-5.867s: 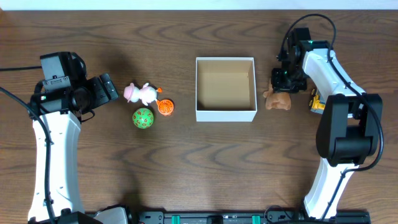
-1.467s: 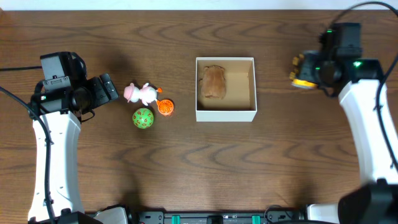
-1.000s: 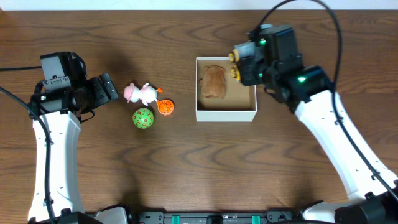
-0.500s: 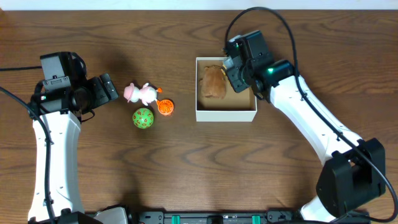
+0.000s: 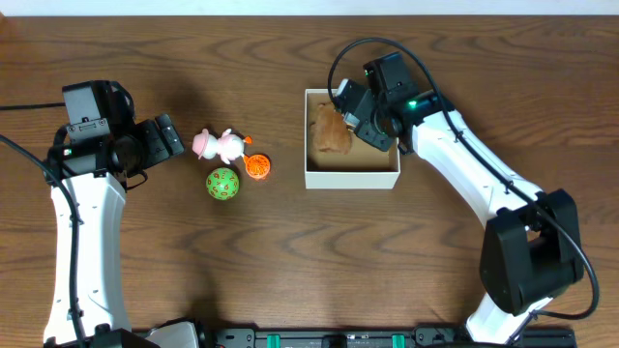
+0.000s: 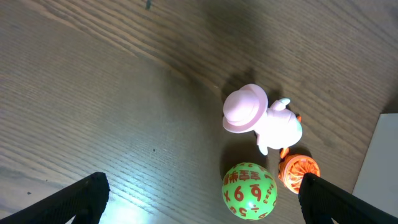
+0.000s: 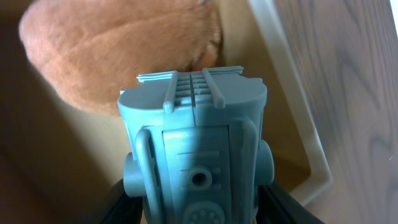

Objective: Pack container
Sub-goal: 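Carry the truck into the box beside the hamster and release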

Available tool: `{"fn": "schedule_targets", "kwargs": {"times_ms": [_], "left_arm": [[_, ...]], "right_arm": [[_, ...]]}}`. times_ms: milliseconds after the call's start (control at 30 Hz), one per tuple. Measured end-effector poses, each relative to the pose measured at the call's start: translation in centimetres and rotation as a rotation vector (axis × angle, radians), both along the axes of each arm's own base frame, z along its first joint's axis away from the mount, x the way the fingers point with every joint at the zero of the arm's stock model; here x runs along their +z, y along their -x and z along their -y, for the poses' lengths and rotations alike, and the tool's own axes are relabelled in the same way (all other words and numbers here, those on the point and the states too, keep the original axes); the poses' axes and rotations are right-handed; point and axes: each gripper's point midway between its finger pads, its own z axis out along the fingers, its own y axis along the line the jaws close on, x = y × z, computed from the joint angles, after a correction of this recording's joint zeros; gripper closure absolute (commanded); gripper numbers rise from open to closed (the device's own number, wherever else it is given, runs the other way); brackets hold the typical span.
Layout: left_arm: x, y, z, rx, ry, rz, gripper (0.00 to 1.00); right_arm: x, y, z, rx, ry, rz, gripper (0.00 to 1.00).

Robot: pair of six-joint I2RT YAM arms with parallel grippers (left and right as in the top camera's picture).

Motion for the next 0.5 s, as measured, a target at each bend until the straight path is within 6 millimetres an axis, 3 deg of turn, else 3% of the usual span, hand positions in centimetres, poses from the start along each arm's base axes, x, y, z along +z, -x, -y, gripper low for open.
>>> {"fn": "schedule_targets", "kwargs": {"times_ms": [500], "left_arm": [[0.0, 0.0, 0.0, 0.0, 0.0, 0.0, 0.02]], "right_arm": [[-5.0, -0.4, 0.8, 0.246, 0.149, -0.051, 0.24]]}}
